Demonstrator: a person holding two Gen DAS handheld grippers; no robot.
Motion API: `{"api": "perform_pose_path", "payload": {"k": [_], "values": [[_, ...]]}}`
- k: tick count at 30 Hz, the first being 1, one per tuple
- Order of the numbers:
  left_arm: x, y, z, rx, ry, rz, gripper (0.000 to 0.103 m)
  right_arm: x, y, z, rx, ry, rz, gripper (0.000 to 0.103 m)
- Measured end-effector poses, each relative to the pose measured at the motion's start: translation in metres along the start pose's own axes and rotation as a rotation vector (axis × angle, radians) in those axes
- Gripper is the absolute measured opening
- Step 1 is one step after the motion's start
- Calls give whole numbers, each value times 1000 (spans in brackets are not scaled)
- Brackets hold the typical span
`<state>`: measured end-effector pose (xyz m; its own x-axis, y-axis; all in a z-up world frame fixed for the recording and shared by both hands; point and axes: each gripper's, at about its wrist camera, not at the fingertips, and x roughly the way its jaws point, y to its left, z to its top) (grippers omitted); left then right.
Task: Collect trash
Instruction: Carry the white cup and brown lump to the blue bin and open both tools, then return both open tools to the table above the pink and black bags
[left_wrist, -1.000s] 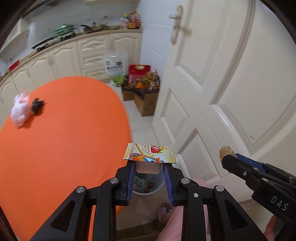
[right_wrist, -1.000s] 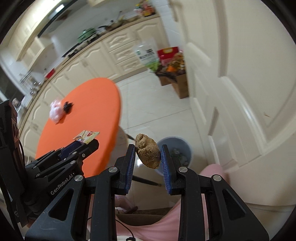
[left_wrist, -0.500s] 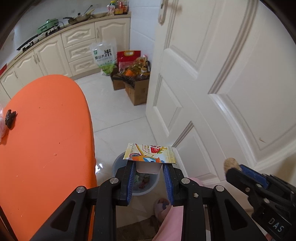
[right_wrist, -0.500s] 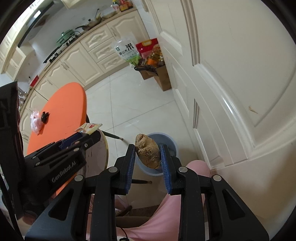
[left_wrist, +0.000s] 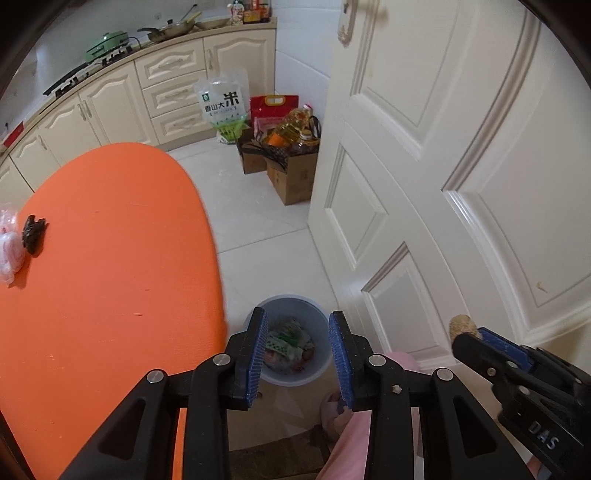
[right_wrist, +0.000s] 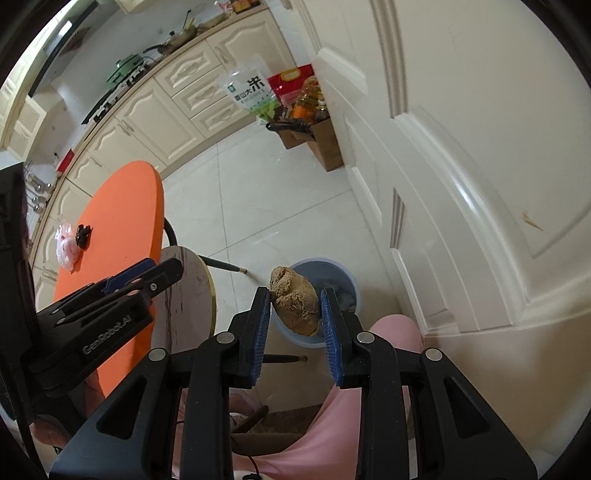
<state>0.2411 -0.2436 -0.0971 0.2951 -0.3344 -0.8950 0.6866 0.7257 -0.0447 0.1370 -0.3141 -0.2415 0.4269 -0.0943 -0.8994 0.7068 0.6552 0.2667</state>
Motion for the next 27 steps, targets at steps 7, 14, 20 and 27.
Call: {"api": "perform_pose_path", "payload": {"k": [7, 14, 20, 27], "values": [[-25, 32, -17, -68, -59, 17, 46, 12, 30, 6, -62, 27, 37, 28], [-39, 52, -37, -110, -82, 24, 46, 13, 49, 8, -81, 19, 52, 43], [-44, 65, -46, -144, -74, 27, 46, 7, 57, 5, -90, 0, 45, 50], [-59, 82, -54, -171, -74, 32, 46, 4, 74, -3, -122, -8, 28, 67]]}}
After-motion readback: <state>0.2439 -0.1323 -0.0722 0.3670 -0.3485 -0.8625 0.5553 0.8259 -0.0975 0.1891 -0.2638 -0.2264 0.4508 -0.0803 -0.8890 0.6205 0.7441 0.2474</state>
